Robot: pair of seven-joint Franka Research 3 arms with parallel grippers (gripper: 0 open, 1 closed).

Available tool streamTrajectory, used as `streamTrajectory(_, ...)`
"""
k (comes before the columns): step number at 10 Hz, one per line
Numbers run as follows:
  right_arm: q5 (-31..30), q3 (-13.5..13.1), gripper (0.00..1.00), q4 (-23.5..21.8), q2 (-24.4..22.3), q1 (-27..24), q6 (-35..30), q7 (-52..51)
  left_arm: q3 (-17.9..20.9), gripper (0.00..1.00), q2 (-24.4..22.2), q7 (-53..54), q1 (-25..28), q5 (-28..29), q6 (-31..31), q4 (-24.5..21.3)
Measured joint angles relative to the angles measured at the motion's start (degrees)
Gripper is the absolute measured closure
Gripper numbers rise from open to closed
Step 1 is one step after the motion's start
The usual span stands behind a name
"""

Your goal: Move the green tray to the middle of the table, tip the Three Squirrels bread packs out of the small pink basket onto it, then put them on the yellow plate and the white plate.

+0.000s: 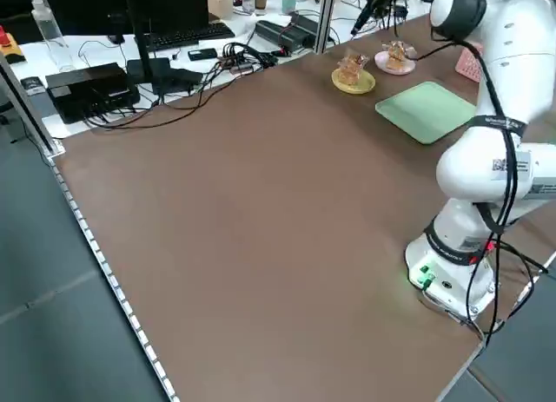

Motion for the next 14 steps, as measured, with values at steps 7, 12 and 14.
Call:
streamTrajectory(7,0.02,0.56,0.01,-0.06,-0.02,0.09,-0.02,-0.12,-0.40,0.00,-13.38,30.50,20.94,-11.37,-29.00,-0.50)
streamTrajectory(12,0.05,0.76,0.01,-0.06,-0.02,0.17,-0.02,-0.12,-2.84,0.00,-26.29,46.05,31.40,-11.50,-38.20,-8.34)
streamTrajectory(14,0.06,0.81,0.01,-0.06,-0.02,0.18,-0.02,-0.12,-3.09,0.00,-32.48,49.83,31.67,-11.54,-36.74,-15.21)
